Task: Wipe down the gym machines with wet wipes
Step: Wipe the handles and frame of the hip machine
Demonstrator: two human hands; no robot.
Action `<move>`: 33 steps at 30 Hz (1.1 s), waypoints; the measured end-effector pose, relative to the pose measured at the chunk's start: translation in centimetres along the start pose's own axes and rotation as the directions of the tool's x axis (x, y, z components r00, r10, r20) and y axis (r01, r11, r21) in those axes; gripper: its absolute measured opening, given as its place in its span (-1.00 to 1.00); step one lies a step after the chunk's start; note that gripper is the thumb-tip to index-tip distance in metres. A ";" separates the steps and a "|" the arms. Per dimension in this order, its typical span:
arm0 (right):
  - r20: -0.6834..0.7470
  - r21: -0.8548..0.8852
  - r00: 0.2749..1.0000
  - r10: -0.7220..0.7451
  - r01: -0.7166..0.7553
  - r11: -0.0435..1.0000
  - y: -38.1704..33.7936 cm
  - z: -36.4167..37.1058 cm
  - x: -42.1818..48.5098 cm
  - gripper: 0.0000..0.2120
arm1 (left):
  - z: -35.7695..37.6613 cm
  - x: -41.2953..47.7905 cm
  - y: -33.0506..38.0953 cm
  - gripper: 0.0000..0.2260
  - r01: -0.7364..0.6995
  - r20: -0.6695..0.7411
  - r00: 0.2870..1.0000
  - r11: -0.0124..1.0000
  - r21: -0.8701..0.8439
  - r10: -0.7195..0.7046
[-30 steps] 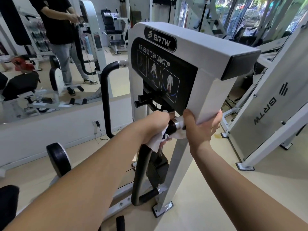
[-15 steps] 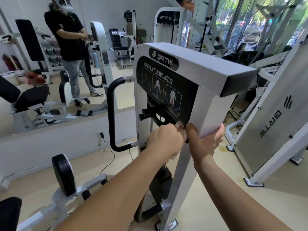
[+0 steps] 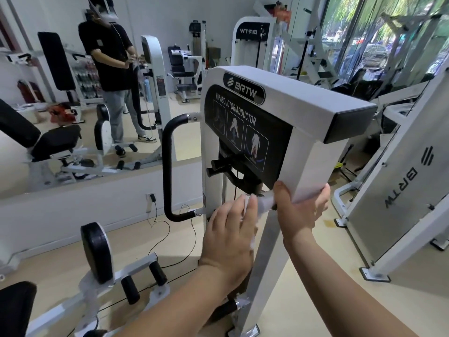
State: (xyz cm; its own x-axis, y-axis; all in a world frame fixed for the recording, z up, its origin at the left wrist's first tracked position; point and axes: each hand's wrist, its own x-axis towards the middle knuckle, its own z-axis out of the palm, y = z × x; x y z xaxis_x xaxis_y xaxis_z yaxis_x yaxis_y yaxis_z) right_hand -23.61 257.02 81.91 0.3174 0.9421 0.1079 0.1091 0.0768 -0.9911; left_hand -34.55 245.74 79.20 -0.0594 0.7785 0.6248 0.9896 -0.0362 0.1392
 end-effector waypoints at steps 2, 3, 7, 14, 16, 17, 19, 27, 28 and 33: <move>0.007 0.008 1.000 -0.003 0.003 1.000 -0.1 0.0 0.1 0.06 | -1.4 3.0 1.3 -0.70 0.145 0.119 0.982 0.989 0.031 -0.147; 0.010 0.010 1.000 -0.001 0.001 1.000 0.0 -0.1 0.1 0.06 | -1.9 4.4 1.6 -0.82 0.197 0.166 0.966 0.980 0.023 -0.198; 0.027 0.004 1.000 0.011 -0.011 1.000 -0.3 -0.5 0.3 0.05 | -2.6 6.6 0.5 -0.64 0.460 0.298 0.867 0.871 -0.172 -0.399; 0.091 -0.161 0.957 -0.274 0.286 0.945 -0.6 -2.8 -4.7 -0.29 | -1.5 1.7 -3.4 -0.49 0.781 0.589 0.600 0.237 -0.578 -0.542; 0.275 -0.214 0.826 -0.492 0.551 0.807 -0.1 -3.8 -5.8 -0.50 | -2.2 0.5 -4.4 -0.49 0.837 0.685 0.539 0.220 -0.501 -0.490; 0.393 -0.258 0.763 -0.514 0.628 0.734 -0.1 -4.2 -5.5 -0.49 | -2.7 0.6 -4.6 -0.47 0.862 0.707 0.505 0.253 -0.440 -0.495; 0.573 -0.358 0.666 -0.478 0.728 0.585 0.0 -4.4 -3.9 -0.36 | -3.8 2.0 -4.9 -0.40 0.887 0.645 0.461 0.300 -0.351 -0.609; 0.600 -0.422 0.589 -0.541 0.808 0.412 0.6 -2.8 -1.6 -0.59 | -3.4 2.8 -0.6 -0.60 0.522 0.266 0.853 0.725 -0.450 -0.450; 0.585 -0.430 0.598 -0.548 0.801 0.416 0.8 -2.6 -1.6 -0.61 | -2.7 1.7 0.2 -0.66 0.429 0.253 0.899 0.832 -0.352 -0.357; 0.543 -0.357 0.591 -0.596 0.805 0.473 1.7 -2.2 -1.4 -0.56 | -3.0 4.6 -0.3 -0.71 0.369 0.337 0.898 0.903 -0.221 -0.284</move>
State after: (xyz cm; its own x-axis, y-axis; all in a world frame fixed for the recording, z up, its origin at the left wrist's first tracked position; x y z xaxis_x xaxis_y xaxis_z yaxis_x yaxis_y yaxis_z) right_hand -21.77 255.13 80.22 -0.3889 0.6884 0.6123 0.6436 0.6785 -0.3542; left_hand -35.51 247.47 84.33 -0.2902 0.9204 0.2621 0.8426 0.1159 0.5260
